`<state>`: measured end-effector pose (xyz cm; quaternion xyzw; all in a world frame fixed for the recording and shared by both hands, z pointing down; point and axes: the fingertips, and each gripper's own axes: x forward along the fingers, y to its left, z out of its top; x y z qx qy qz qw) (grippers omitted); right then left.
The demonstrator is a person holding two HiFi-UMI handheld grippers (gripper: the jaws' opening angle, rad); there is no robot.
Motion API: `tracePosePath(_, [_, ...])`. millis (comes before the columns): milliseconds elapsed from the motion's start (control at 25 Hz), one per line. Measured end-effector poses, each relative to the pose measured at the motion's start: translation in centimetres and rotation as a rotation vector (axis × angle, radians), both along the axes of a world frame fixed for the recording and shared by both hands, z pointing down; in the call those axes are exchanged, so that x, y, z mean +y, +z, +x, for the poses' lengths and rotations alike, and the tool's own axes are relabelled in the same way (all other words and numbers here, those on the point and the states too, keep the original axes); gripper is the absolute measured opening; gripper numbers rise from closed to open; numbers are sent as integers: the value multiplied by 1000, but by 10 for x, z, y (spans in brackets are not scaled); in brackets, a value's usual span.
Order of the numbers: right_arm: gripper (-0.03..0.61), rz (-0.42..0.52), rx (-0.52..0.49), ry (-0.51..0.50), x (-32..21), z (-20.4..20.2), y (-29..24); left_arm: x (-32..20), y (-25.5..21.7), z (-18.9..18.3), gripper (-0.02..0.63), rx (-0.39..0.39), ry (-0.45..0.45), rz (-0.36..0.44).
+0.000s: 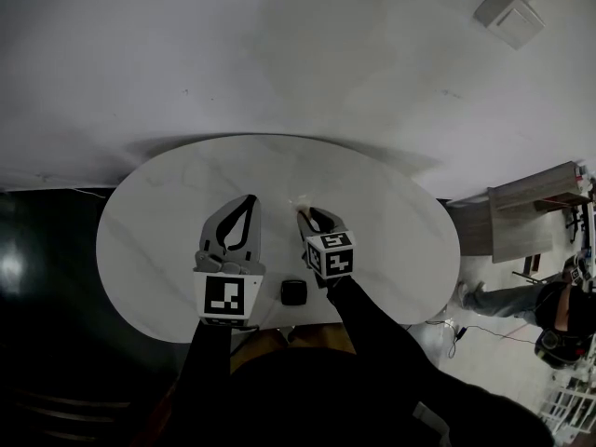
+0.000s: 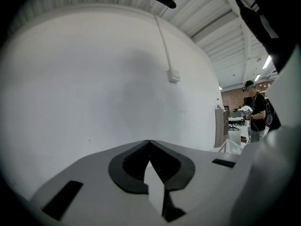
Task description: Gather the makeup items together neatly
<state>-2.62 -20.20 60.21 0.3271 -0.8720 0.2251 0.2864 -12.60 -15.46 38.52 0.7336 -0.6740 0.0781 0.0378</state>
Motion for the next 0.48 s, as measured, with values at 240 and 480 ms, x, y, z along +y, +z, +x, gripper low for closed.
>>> tracePosePath(240, [129, -38, 22, 27, 18, -7, 20, 6, 5, -6, 14, 2, -23, -14])
tracePosePath(480, [152, -89, 95, 80, 28, -4, 53, 13, 12, -8, 14, 0, -31, -32])
